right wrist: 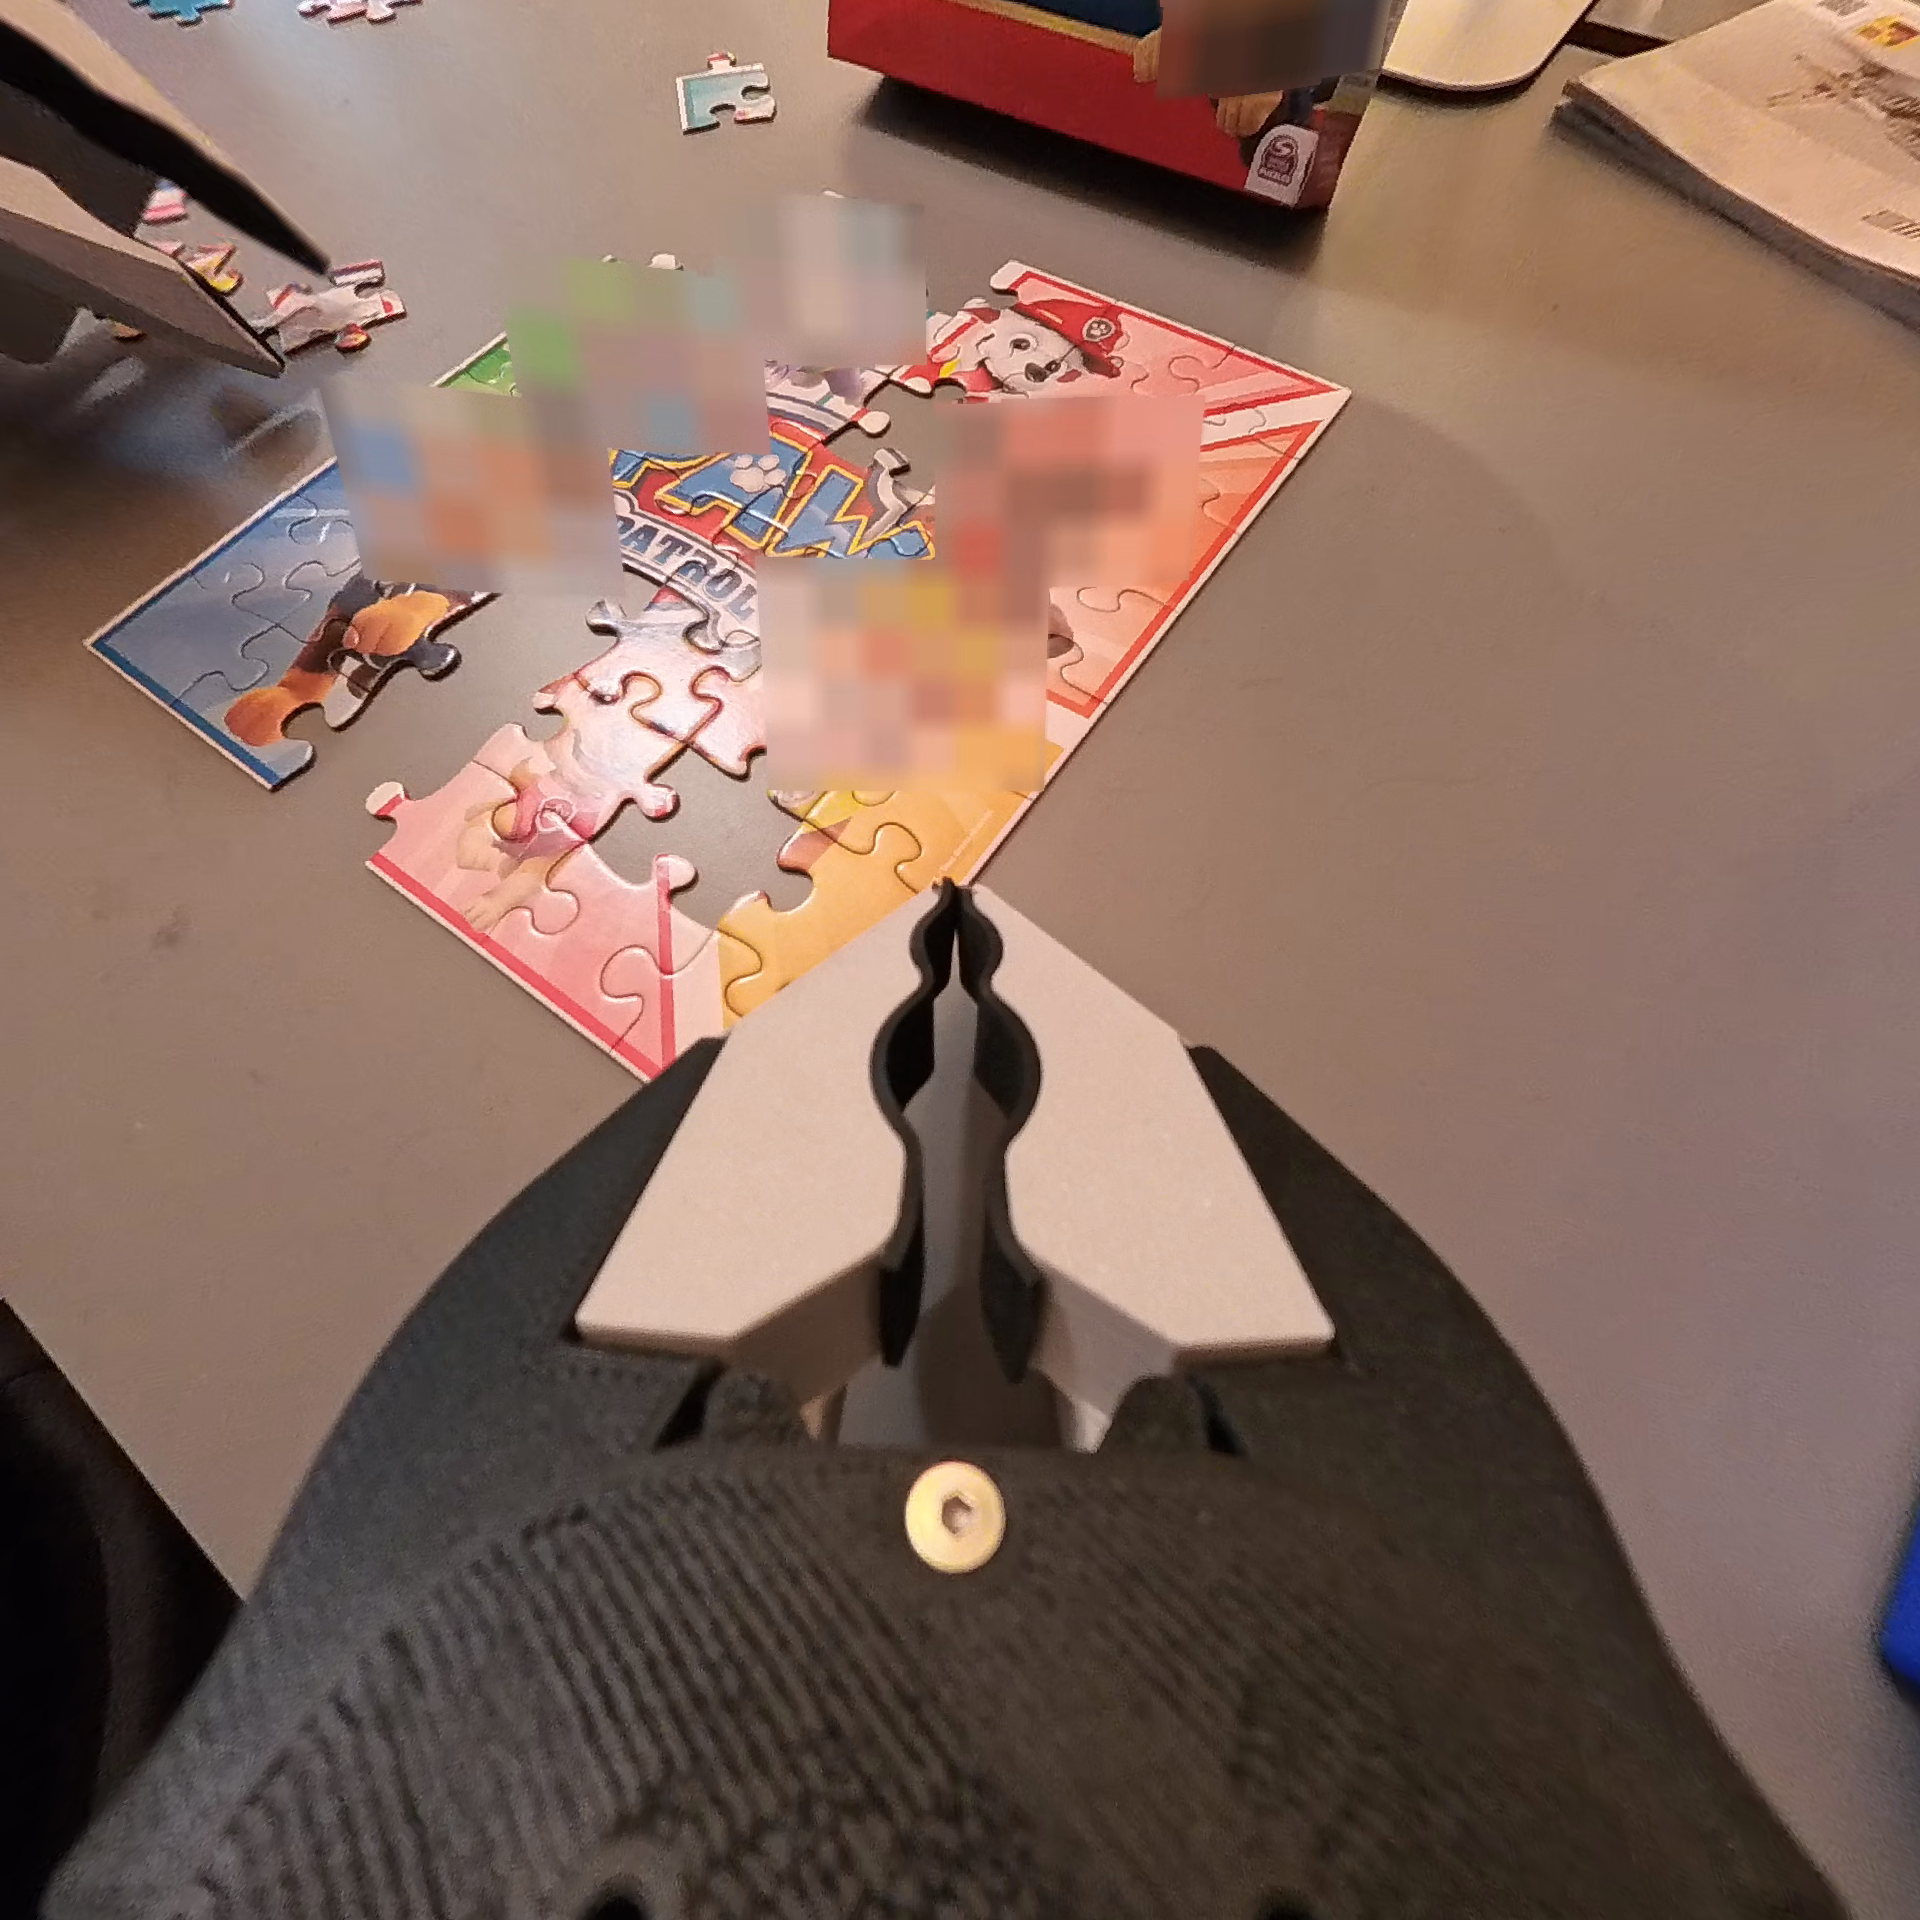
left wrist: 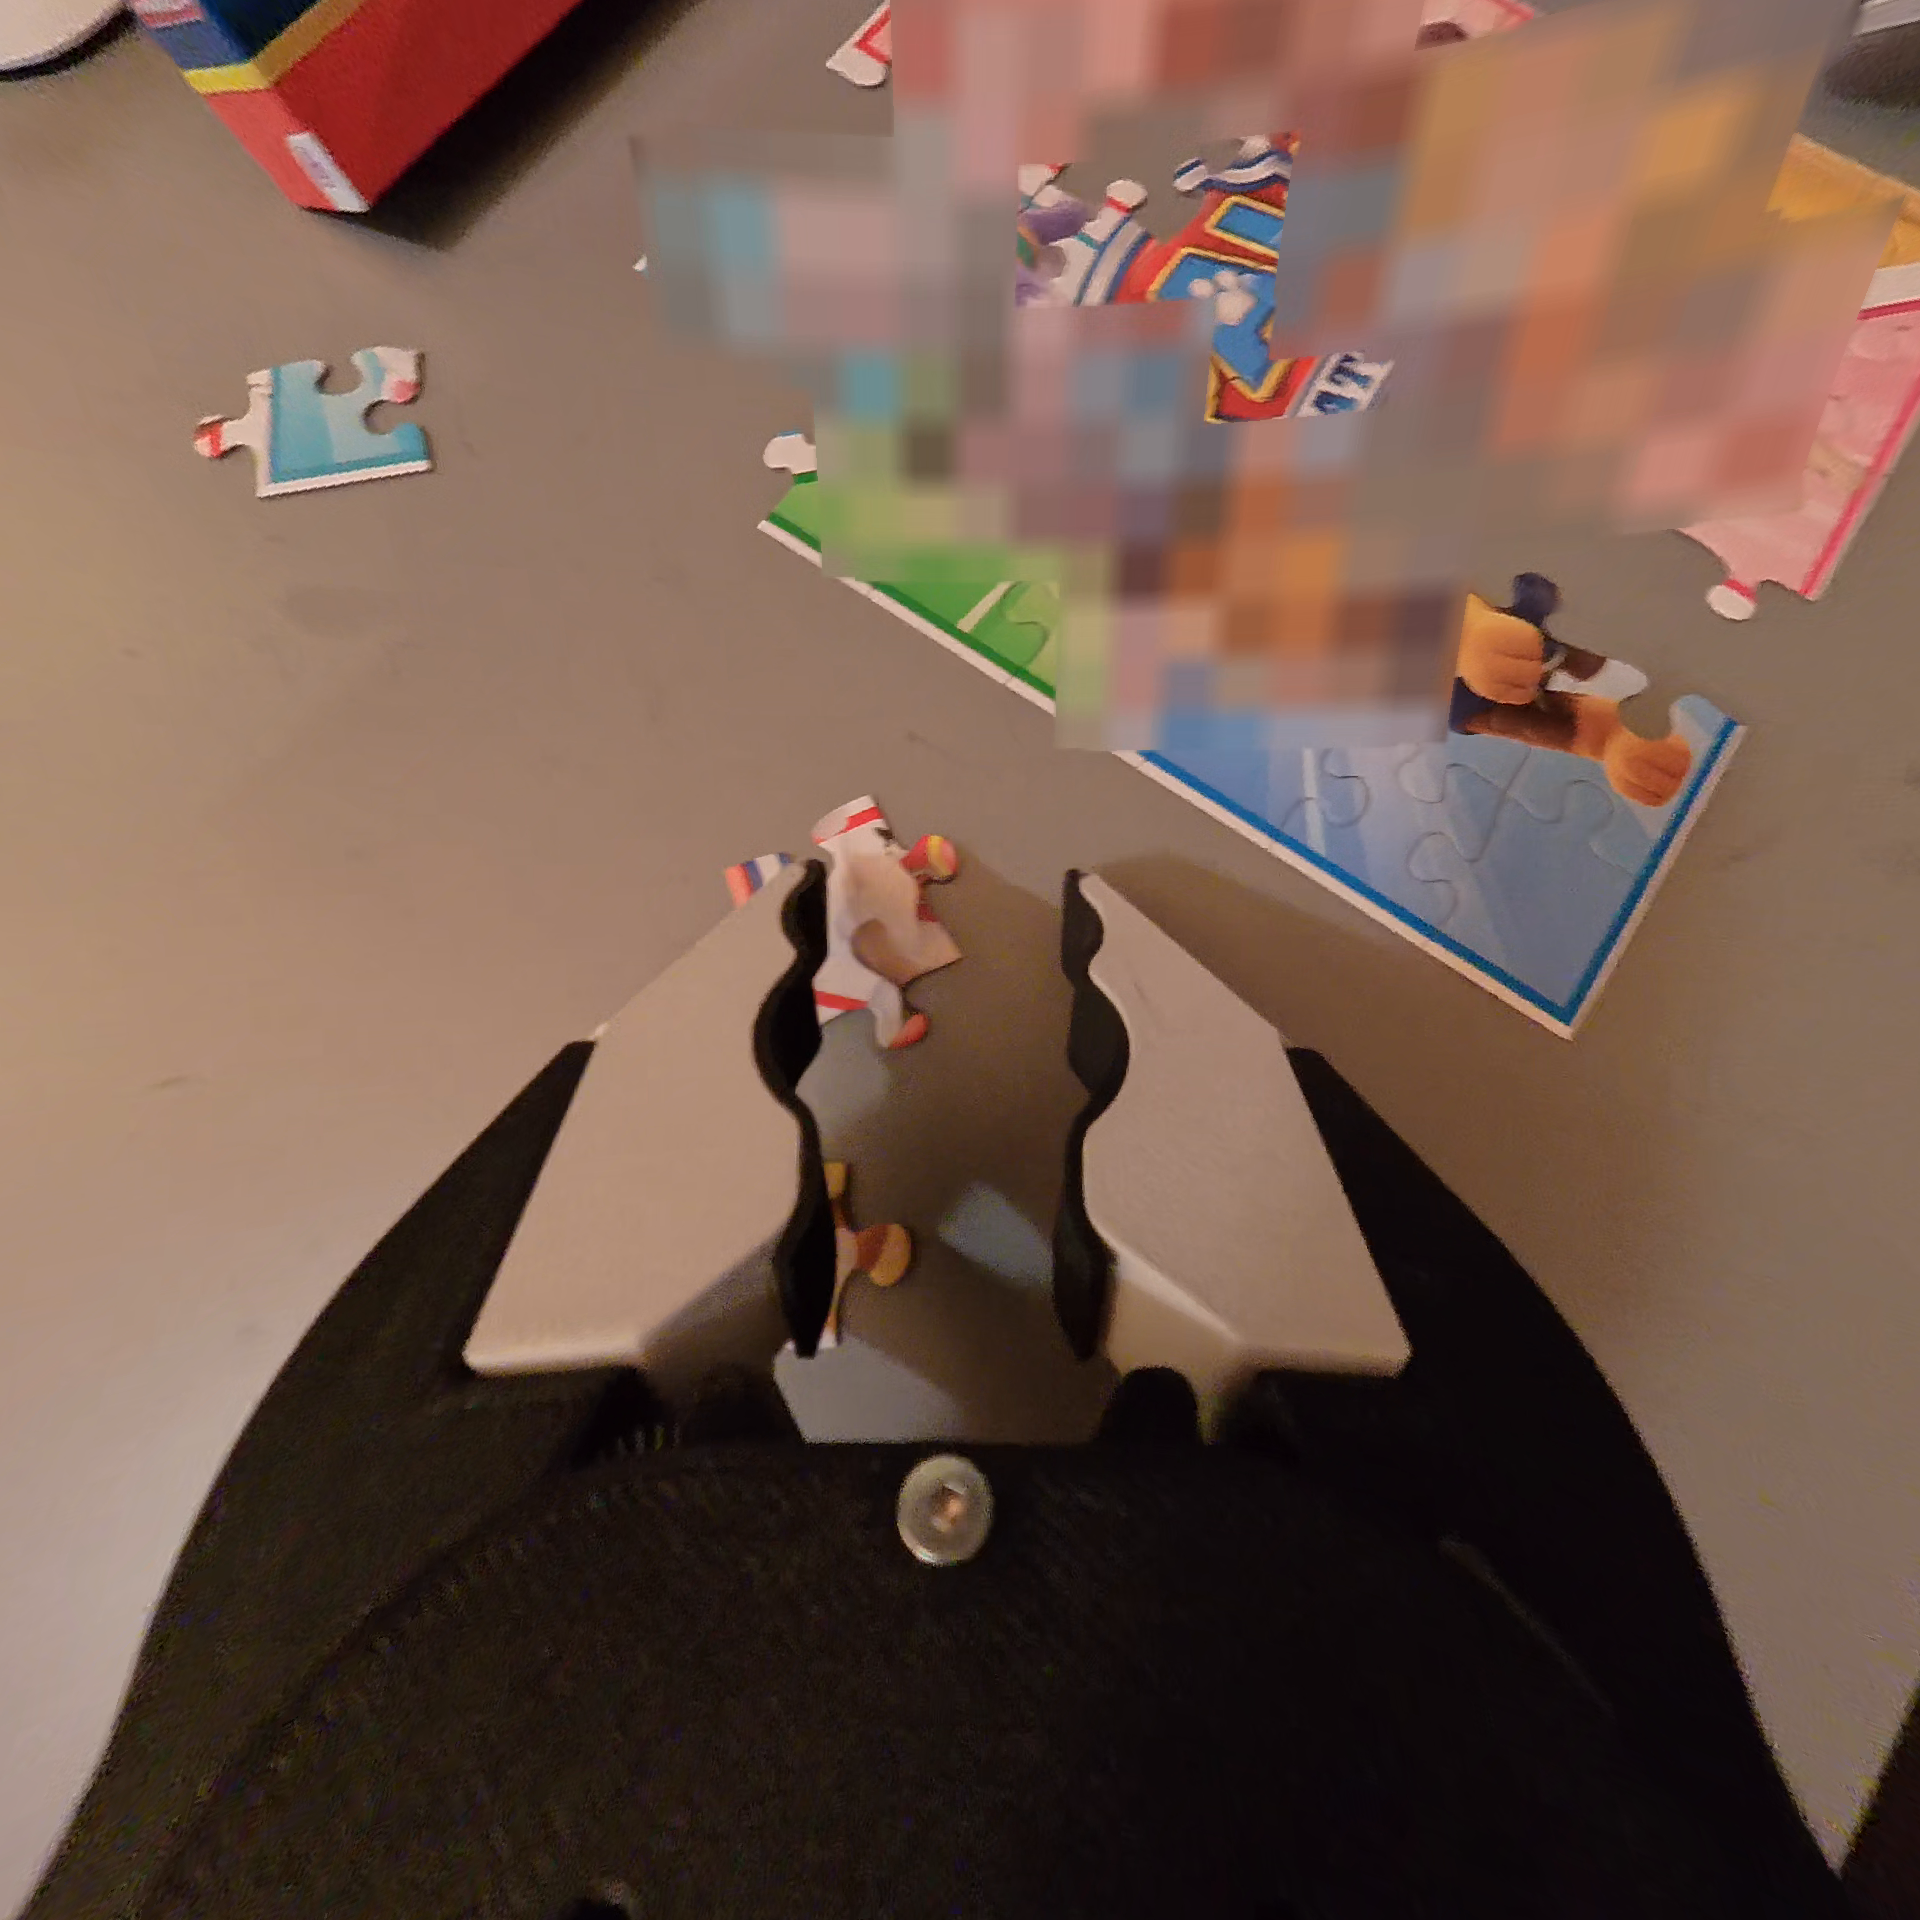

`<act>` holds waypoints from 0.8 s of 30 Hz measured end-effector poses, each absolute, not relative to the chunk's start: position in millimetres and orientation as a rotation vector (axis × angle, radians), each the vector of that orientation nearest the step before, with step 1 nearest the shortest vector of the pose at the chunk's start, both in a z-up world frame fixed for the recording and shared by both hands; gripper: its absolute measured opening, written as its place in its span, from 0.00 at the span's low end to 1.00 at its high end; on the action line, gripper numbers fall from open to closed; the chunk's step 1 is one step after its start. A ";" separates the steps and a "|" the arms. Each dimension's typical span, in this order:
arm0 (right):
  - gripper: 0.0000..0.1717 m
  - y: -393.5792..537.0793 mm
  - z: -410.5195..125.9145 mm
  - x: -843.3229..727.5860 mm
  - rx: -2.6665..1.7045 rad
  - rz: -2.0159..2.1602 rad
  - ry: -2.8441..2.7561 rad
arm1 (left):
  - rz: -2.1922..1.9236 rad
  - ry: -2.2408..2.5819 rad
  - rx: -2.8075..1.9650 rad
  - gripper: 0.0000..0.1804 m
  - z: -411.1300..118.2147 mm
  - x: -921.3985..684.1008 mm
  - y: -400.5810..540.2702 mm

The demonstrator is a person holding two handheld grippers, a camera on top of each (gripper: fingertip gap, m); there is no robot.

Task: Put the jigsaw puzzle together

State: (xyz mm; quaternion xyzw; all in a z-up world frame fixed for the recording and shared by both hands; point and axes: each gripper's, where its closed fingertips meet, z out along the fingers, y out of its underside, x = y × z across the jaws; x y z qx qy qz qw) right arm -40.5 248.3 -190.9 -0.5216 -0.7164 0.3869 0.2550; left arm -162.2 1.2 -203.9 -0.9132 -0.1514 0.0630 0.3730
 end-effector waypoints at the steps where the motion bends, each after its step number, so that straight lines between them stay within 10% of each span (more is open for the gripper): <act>1: 0.00 248.3 -190.9 -40.6 -1.416 1.051 -1.945 | 0.195 -0.411 -2.340 0.29 -204.3 -167.4 -0.8; 6: 0.00 248.3 -191.0 -40.6 -1.416 1.050 -1.946 | 0.225 -0.520 -2.357 0.45 -213.2 -179.2 -8.2; 10: 0.00 248.3 -190.9 -40.6 -1.415 1.048 -1.946 | 0.144 -0.518 -2.361 0.20 -212.2 -171.2 -8.4; 24: 0.00 248.2 -191.3 -40.5 -1.413 1.044 -1.947 | 0.113 -0.469 -2.381 0.19 -208.9 -162.9 -8.7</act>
